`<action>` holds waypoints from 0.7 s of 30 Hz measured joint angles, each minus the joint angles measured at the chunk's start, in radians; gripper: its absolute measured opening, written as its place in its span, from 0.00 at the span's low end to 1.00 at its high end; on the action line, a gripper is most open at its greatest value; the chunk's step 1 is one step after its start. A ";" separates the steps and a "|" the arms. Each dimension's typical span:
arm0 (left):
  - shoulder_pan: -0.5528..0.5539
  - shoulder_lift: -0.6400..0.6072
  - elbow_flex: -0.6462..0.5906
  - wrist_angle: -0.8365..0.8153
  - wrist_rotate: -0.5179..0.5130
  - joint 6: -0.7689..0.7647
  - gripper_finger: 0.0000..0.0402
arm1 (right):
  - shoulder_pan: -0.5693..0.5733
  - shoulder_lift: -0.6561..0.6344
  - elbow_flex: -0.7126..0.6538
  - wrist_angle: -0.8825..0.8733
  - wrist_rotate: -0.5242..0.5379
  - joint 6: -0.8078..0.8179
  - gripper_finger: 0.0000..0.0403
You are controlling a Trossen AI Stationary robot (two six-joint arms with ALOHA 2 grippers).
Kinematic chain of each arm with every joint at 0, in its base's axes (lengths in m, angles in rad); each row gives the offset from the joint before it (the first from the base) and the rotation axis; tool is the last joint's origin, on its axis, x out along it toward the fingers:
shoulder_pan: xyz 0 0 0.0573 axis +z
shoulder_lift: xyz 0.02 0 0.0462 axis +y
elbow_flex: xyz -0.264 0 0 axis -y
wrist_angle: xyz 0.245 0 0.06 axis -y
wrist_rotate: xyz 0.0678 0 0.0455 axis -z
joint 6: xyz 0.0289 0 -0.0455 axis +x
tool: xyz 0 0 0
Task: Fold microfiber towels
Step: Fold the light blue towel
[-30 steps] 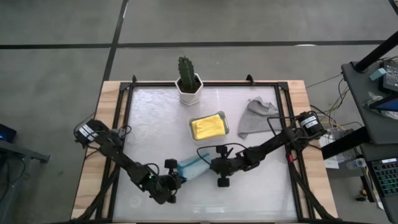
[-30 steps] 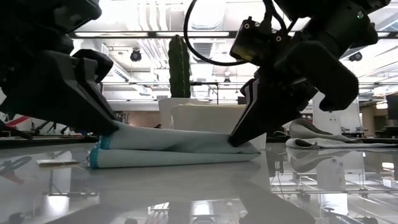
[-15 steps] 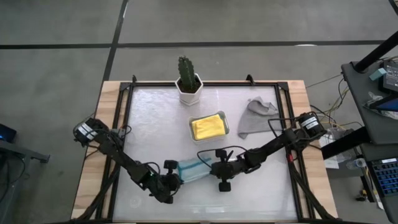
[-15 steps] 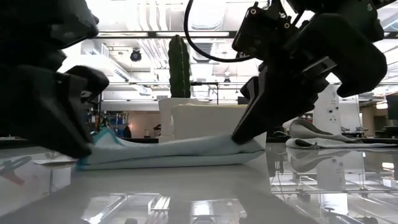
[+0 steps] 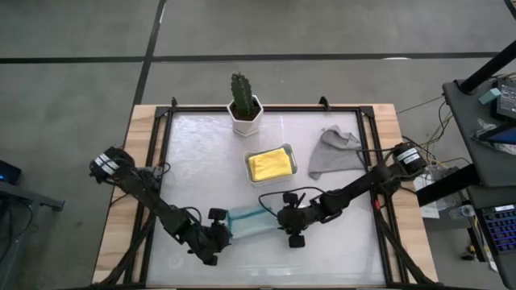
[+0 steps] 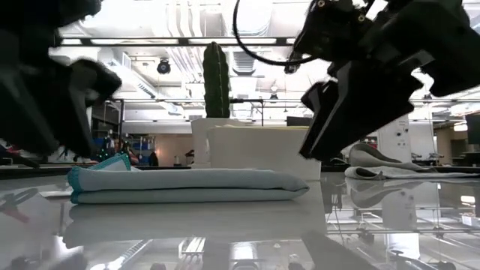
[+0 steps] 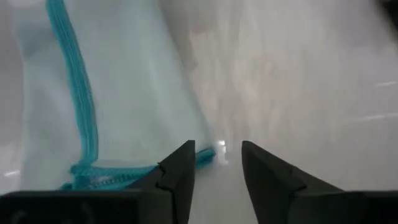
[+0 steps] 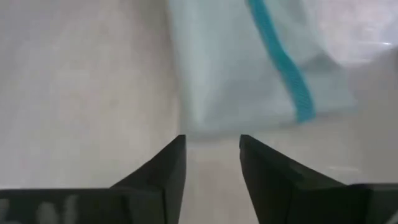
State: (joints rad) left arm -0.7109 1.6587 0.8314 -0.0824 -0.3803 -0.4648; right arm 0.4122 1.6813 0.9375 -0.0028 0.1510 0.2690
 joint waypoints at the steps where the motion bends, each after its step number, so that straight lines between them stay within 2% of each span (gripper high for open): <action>1: 0.000 -0.016 0.000 -0.005 0.002 0.000 0.30 | -0.002 -0.011 0.000 -0.022 0.006 -0.008 0.36; 6: 0.003 -0.126 0.000 -0.103 -0.003 -0.010 0.31 | -0.034 -0.037 0.000 -0.008 0.016 -0.059 0.39; 11: 0.037 -0.194 -0.026 -0.114 -0.186 -0.027 0.31 | -0.092 -0.023 -0.001 0.013 0.018 -0.121 0.38; 16: 0.102 -0.183 -0.050 -0.110 -0.192 -0.053 0.31 | -0.142 -0.007 -0.001 0.055 0.004 -0.163 0.36; 21: 0.137 -0.145 -0.050 -0.092 -0.140 -0.053 0.31 | -0.159 0.007 -0.002 0.092 -0.019 -0.168 0.35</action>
State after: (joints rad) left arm -0.5735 1.5132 0.7815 -0.1747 -0.5205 -0.5175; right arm 0.2535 1.6884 0.9354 0.0891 0.1316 0.1011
